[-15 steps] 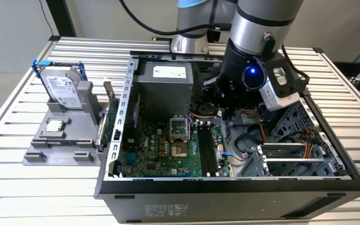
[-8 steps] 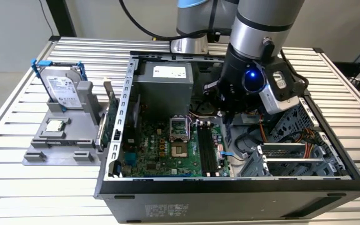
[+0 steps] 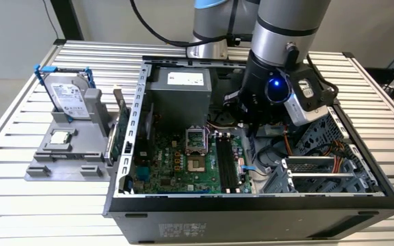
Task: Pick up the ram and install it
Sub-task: 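Insert the ram into the slot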
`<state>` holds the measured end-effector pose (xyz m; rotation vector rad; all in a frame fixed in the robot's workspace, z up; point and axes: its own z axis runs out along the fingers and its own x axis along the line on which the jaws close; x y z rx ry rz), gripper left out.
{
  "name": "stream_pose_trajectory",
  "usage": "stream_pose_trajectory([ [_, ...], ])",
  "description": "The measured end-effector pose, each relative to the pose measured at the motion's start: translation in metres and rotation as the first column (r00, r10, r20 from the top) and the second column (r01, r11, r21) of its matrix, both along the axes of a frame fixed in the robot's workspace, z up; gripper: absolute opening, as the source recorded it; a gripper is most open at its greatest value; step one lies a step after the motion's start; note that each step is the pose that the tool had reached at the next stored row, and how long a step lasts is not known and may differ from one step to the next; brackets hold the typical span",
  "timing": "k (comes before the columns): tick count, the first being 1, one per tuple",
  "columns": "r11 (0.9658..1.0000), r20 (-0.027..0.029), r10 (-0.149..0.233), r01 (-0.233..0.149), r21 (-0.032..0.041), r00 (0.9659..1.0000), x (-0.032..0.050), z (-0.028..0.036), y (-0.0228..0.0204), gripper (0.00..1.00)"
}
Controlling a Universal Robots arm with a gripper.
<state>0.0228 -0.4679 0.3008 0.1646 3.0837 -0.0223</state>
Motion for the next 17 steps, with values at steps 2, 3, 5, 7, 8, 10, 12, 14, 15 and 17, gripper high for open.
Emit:
stream_pose_trajectory([
  [2, 1.0000, 0.0001, 0.000, 0.000, 0.0003, 1.0000, 0.0000, -0.0029, 0.0001, 0.00],
  [3, 1.0000, 0.0001, 0.002, -0.002, 0.0001, 1.0000, 0.0000, -0.0046, 0.0001, 0.00],
  [5, 0.9997, 0.0001, 0.026, -0.026, 0.0003, 0.9997, 0.0000, -0.0082, 0.0001, 0.00],
  [7, 0.9986, 0.0000, 0.052, -0.052, 0.0002, 0.9986, 0.0000, -0.0118, 0.0001, 0.00],
  [8, 0.9983, 0.0000, 0.057, -0.057, 0.0001, 0.9983, -0.0003, -0.0136, 0.0001, 0.00],
  [10, 0.9983, 0.0000, 0.058, -0.058, 0.0000, 0.9983, -0.0008, -0.0173, 0.0001, 0.00],
  [12, 0.9983, 0.0000, 0.058, -0.058, -0.0001, 0.9983, -0.0014, -0.0210, 0.0001, 0.00],
  [14, 0.9983, 0.0000, 0.058, -0.058, -0.0001, 0.9983, -0.0019, -0.0247, 0.0000, 0.00],
  [15, 0.9983, 0.0001, 0.058, -0.058, -0.0001, 0.9983, -0.0020, -0.0265, 0.0000, 0.00],
  [17, 0.9983, 0.0000, 0.058, -0.058, 0.0000, 0.9983, -0.0023, -0.0301, -0.0002, 0.00],
])
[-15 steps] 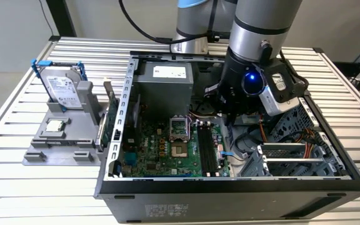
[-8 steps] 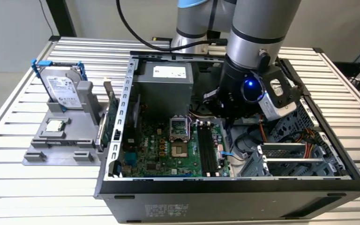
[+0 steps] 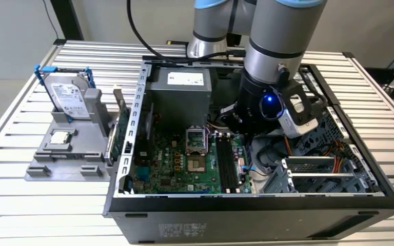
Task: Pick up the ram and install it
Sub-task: 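Insert the ram into the slot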
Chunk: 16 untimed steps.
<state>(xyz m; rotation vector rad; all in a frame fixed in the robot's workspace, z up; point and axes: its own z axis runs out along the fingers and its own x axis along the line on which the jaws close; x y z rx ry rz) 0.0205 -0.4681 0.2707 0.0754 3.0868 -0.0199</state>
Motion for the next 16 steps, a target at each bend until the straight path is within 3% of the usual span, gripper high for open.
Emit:
stream_pose_trajectory([
  [16, 0.9999, 0.0000, -0.011, 0.011, 0.0000, 0.9999, -0.0030, -0.0291, -0.0052, 0.00],
])
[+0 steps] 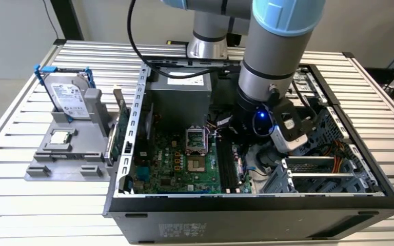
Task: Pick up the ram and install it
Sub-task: 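Insert the ram into the slot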
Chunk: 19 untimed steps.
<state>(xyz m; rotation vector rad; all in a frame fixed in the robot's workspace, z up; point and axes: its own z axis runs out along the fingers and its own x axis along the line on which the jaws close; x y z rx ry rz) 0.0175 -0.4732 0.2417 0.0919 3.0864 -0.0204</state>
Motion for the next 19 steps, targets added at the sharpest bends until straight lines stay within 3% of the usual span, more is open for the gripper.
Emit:
stream_pose_trajectory([
  [6, 1.0000, 0.0000, 0.000, 0.000, 0.0000, 1.0000, -0.0004, -0.0103, 0.0000, 0.00],
  [10, 1.0000, 0.0000, 0.000, 0.000, 0.0001, 1.0000, -0.0007, -0.0111, 0.0000, 0.00],
  [15, 0.9999, 0.0000, 0.017, -0.017, -0.0002, 0.9999, -0.0070, -0.0126, 0.0000, 0.00],
  [19, 0.9997, 0.0000, 0.023, -0.023, -0.0005, 0.9997, -0.0073, -0.0186, 0.0000, 0.00],
])
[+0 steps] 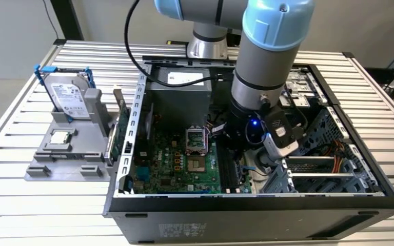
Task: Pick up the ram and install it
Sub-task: 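Insert the ram into the slot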
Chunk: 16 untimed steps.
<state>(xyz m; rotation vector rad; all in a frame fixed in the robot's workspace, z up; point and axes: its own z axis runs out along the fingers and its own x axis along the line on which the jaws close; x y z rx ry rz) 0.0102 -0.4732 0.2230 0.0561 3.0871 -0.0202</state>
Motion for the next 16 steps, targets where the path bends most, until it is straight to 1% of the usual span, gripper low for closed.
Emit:
stream_pose_trajectory([
  [1, 1.0000, 0.0000, 0.001, -0.001, -0.0001, 1.0000, 0.0000, -0.0013, 0.0000, 0.00],
  [5, 1.0000, 0.0000, 0.004, -0.004, -0.0001, 1.0000, 0.0000, -0.0023, -0.0001, 0.00],
  [16, 0.9999, -0.0001, 0.016, -0.016, -0.0014, 0.9999, -0.0013, -0.0023, -0.0014, 0.00],
])
